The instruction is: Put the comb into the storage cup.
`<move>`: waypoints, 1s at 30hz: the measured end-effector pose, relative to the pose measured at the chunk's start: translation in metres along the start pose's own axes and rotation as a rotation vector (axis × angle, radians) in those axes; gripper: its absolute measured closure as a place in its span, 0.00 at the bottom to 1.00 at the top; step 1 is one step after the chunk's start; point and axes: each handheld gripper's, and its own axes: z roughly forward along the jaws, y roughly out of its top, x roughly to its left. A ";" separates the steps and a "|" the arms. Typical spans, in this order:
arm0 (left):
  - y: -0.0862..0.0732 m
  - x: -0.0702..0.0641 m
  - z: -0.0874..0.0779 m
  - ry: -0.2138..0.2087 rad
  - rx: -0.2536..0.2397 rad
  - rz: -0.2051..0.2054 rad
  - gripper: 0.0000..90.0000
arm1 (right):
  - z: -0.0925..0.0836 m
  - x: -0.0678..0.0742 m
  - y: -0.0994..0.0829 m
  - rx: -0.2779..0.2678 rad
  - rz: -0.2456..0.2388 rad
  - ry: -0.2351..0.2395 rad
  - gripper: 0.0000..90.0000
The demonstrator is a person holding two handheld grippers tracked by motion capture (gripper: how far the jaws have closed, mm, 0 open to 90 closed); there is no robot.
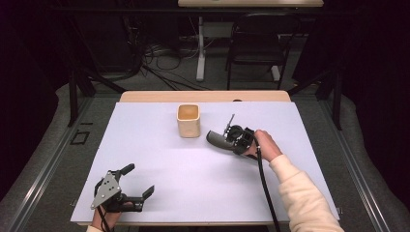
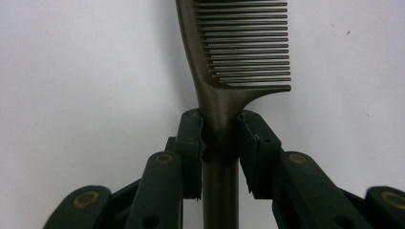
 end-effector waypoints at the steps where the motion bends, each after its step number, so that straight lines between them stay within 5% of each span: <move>1: 0.000 0.000 0.000 0.000 0.000 0.001 0.01 | -0.002 -0.001 -0.001 0.011 0.002 0.008 0.79; 30: 0.000 0.000 0.000 0.000 0.001 0.002 0.01 | -0.023 -0.004 -0.033 -0.189 0.127 0.037 0.79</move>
